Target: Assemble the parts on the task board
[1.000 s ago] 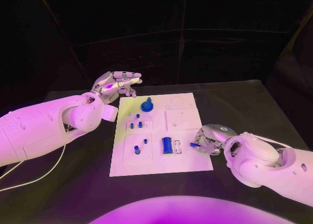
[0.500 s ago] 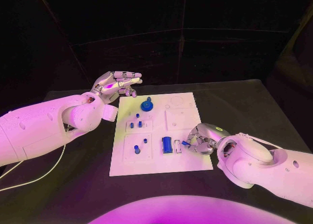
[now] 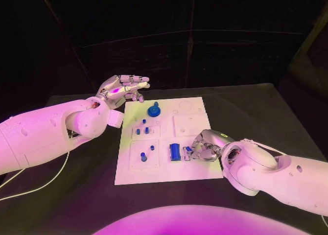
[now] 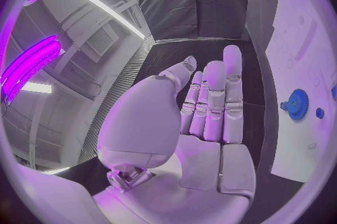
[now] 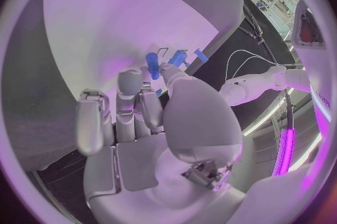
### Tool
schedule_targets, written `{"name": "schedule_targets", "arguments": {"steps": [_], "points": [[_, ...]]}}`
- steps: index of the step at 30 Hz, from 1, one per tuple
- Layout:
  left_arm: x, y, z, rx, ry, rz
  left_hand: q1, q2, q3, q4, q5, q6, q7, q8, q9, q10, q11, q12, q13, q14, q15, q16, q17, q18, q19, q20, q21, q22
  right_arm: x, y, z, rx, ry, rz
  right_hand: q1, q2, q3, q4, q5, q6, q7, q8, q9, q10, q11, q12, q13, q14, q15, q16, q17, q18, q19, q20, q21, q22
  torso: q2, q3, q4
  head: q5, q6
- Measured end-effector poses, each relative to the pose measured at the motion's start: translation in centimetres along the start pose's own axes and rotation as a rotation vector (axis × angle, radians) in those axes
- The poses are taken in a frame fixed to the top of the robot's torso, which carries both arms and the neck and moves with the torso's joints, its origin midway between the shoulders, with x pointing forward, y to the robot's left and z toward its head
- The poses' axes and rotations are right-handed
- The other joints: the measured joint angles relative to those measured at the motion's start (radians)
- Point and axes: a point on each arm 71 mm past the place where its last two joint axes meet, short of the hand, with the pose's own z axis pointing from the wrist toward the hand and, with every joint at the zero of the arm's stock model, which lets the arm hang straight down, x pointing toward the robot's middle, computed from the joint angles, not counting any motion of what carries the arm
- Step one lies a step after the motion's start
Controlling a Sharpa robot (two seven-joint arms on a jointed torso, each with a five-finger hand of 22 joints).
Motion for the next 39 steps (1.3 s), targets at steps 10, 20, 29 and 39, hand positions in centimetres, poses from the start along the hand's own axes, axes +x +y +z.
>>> {"name": "schedule_targets", "arguments": {"steps": [10, 20, 29, 39], "points": [[0.1, 0.0, 0.0, -0.004, 0.006, -0.002, 0.000, 0.000, 0.000, 0.000, 0.000, -0.004, 0.004, 0.000, 0.000, -0.004, -0.004, 0.004, 0.000, -0.004, 0.004, 0.000, 0.000, 0.000, 0.000, 0.000, 0.000, -0.001, 0.4, 0.4, 0.6, 0.006, 0.018, -0.008, -0.034, -0.003, -0.022, 0.022, 0.008, 0.037, -0.023, 0.013, 0.023, 0.003, -0.003, -0.001, 0.000, 0.003, -0.004, 0.000, 0.001, 0.000, 0.000, -0.007, 0.000, 0.000, 0.000, -0.0001, -0.0011, 0.002, -0.002], [0.2, 0.1, 0.0, -0.007, 0.014, -0.006, 0.000, 0.000, 0.000, 0.000, 0.000, -0.004, 0.004, 0.000, 0.000, -0.007, 0.000, 0.004, 0.000, -0.004, 0.004, 0.000, 0.000, 0.000, 0.000, 0.000, 0.000, -0.001, 0.5, 0.6, 0.9, 0.007, 0.024, -0.017, -0.045, -0.003, -0.034, 0.034, 0.017, 0.048, -0.034, 0.033, 0.039, 0.003, -0.003, -0.022, 0.000, 0.000, -0.007, -0.003, 0.001, 0.000, 0.000, -0.007, 0.000, 0.000, 0.000, -0.0004, -0.0014, 0.000, -0.003], [0.2, 0.1, 0.0, -0.010, 0.020, -0.008, 0.000, 0.000, 0.000, 0.000, 0.000, -0.007, 0.007, 0.000, 0.000, -0.007, 0.000, 0.004, 0.000, -0.004, 0.004, 0.000, 0.000, 0.000, 0.000, 0.000, 0.000, -0.002, 0.6, 0.7, 1.1, 0.009, 0.022, -0.025, -0.054, -0.004, -0.049, 0.040, 0.005, 0.050, -0.034, 0.033, 0.048, 0.003, -0.003, -0.026, 0.000, 0.004, -0.011, -0.003, 0.001, 0.000, 0.004, -0.011, 0.000, 0.000, -0.001, 0.0001, -0.0014, -0.001, 0.000], [0.3, 0.1, 0.0, -0.013, 0.024, -0.010, 0.000, 0.000, 0.000, 0.000, 0.000, -0.007, 0.007, 0.000, 0.000, -0.011, 0.004, 0.004, 0.000, -0.004, 0.004, 0.000, 0.001, 0.000, 0.000, 0.000, 0.000, -0.002, 0.6, 0.7, 1.2, 0.008, 0.014, -0.031, -0.104, 0.002, -0.116, 0.085, -0.034, 0.046, -0.030, 0.035, 0.070, 0.003, -0.003, -0.031, 0.000, 0.004, -0.011, -0.003, 0.001, 0.000, 0.004, -0.011, 0.000, 0.000, -0.001, 0.0001, -0.0014, -0.001, 0.001]]}}
